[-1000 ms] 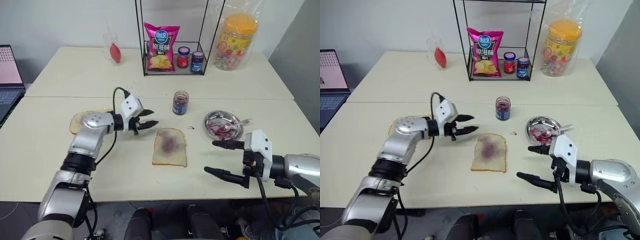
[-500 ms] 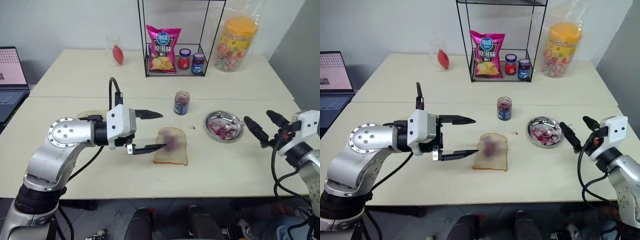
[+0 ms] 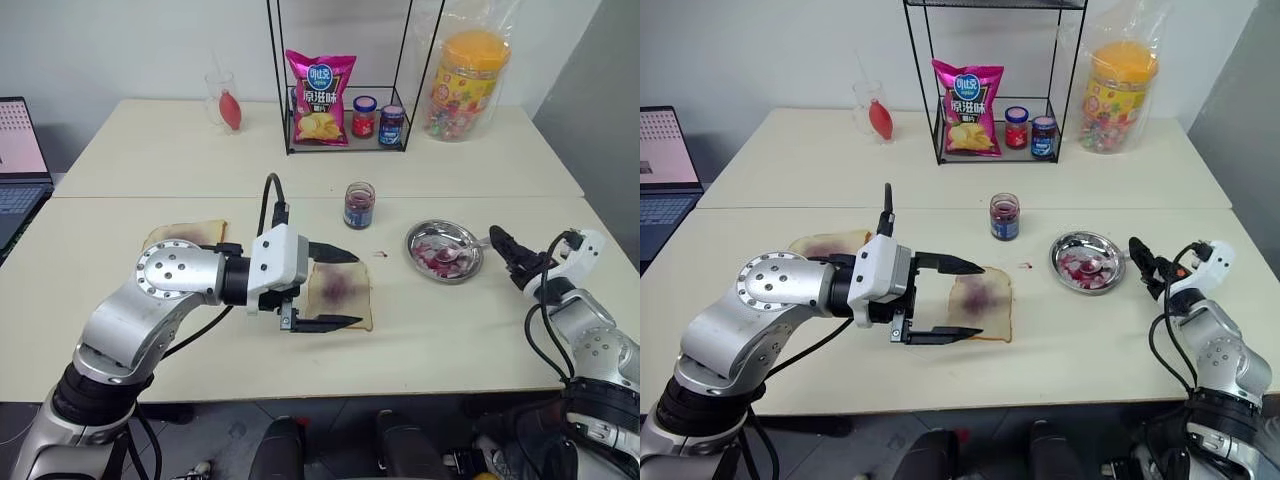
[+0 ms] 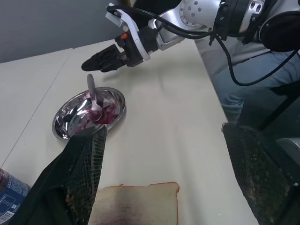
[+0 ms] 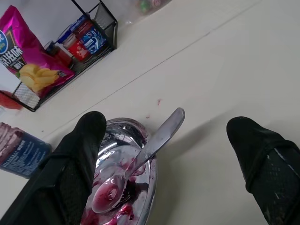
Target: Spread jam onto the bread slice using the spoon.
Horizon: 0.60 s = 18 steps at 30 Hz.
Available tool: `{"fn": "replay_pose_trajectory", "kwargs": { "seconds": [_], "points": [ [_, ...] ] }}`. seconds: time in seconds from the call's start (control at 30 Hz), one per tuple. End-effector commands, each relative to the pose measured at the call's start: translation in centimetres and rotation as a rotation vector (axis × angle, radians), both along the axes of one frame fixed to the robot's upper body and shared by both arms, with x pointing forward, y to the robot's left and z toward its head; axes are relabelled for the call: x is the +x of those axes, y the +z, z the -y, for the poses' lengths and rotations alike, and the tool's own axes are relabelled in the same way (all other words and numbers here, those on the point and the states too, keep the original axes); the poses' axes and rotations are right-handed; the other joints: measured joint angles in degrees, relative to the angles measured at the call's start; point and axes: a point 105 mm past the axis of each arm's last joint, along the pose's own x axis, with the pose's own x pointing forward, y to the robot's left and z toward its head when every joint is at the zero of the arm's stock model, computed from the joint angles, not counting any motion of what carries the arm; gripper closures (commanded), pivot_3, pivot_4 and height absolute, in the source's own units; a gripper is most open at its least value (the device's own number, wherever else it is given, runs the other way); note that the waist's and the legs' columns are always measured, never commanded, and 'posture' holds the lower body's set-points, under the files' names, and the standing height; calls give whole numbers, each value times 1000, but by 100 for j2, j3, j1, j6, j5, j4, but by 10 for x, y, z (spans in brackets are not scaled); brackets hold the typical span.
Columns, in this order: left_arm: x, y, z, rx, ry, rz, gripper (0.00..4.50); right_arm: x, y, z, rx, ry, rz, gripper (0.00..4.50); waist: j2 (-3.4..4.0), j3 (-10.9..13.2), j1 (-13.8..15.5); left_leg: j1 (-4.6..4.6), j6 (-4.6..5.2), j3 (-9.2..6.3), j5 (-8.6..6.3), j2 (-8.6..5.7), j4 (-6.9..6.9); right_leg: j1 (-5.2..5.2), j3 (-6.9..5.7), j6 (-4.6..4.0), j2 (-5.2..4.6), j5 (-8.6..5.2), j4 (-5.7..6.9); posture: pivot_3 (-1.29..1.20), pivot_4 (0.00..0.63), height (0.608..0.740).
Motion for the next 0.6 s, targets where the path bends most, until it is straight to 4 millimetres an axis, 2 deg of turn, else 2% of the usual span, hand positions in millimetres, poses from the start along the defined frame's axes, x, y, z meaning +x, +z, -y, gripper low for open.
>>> {"fn": "replay_pose_trajectory", "kwargs": {
  "seconds": [0.03,0.23,0.53,0.6],
  "points": [
    [0,4,1,5,-1,30,410,9,12,3,60,31,52,0,3,2,-10,0,0,2,0,0,0,0,2,-1,0,0,0,0,150,740],
    [0,2,-1,24,8,24,410,27,11,-5,140,89,56,0,5,3,-31,0,0,2,0,0,0,-1,2,1,1,1,0,0,150,740],
    [1,1,-5,41,23,21,410,36,9,-7,169,111,62,0,5,3,-46,-2,0,3,0,0,0,-1,4,3,1,3,-3,0,150,740],
    [2,0,-6,49,26,24,372,36,8,-6,169,109,64,368,5,3,-45,-1,0,2,0,0,1,-1,3,4,1,3,-1,0,150,740]
  ]
}}
